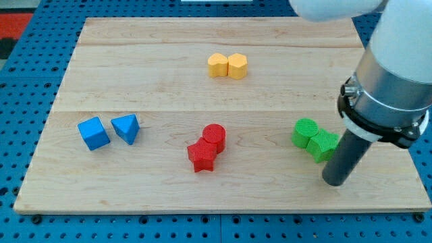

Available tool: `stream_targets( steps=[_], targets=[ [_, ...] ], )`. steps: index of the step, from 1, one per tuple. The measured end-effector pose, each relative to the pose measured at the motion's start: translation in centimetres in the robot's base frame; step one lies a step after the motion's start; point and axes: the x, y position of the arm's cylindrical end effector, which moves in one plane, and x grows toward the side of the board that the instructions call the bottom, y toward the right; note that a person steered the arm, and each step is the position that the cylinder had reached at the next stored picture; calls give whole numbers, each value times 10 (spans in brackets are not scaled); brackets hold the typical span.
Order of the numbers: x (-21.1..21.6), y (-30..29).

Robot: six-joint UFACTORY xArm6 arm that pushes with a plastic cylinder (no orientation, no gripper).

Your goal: Separate the green blocks from each other

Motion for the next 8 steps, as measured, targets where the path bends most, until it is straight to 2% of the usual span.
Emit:
stream_targets(
  steps=[3,5,6,8],
  targets=[
    [-2,10],
    [-19,11],
    [3,-47],
    [-49,-5]
  ],
)
